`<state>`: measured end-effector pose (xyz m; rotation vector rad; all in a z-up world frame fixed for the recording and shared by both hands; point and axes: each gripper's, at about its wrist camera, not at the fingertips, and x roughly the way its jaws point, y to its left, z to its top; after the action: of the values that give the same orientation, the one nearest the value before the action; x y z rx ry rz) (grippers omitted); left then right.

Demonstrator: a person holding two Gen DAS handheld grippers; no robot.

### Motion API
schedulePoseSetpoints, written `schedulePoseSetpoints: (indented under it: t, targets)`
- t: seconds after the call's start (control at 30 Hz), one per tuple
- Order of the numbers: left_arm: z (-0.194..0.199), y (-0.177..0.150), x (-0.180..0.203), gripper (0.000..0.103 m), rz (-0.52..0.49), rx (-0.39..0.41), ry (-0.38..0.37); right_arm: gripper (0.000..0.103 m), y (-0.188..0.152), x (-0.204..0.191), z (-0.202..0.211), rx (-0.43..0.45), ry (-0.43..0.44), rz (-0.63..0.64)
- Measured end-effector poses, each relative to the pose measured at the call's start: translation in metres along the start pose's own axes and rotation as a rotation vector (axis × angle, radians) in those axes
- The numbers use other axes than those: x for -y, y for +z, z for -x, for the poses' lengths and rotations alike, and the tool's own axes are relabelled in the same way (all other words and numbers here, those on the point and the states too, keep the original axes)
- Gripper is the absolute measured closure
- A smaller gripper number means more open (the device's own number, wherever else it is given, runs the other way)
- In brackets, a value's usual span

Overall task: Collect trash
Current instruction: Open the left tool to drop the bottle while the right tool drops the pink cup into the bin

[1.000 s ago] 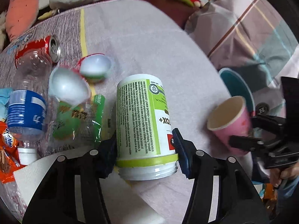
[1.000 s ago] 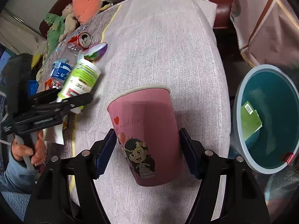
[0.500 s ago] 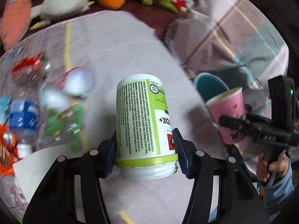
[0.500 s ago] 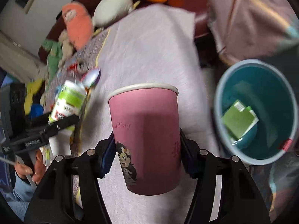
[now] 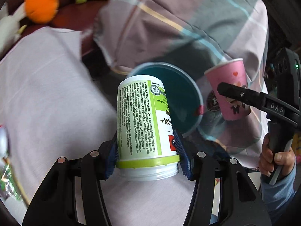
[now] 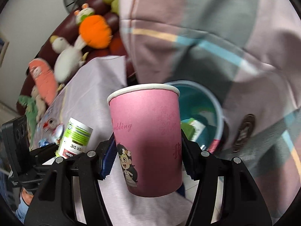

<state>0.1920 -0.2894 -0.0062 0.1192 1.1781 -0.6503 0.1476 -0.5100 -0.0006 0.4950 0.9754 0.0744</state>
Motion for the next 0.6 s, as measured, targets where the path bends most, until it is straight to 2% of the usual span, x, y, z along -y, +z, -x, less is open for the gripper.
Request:
schedulePoseSetpoints:
  t: [0.37, 0.43, 0.5, 0.6]
  targets:
    - [-0.077, 0.035, 0.024, 0.046, -0.038, -0.099, -0.013, 0.045, 0.012, 0.023, -0.02, -0.004, -0.054, -0.039]
    - [-0.087, 0.036, 0.021, 0.043, -0.035, -0.116, 0.012, 0.045, 0.013, 0.023, -0.028, -0.015, -0.061, -0.04]
    - [-0.092, 0.037, 0.016, 0.033, -0.026, -0.122, 0.024, 0.044, 0.014, 0.025, -0.035, -0.027, -0.066, -0.042]
    - [-0.091, 0.038, 0.009, 0.031, -0.017, -0.115, 0.025, 0.044, 0.014, 0.027, -0.043, -0.041, -0.073, -0.045]
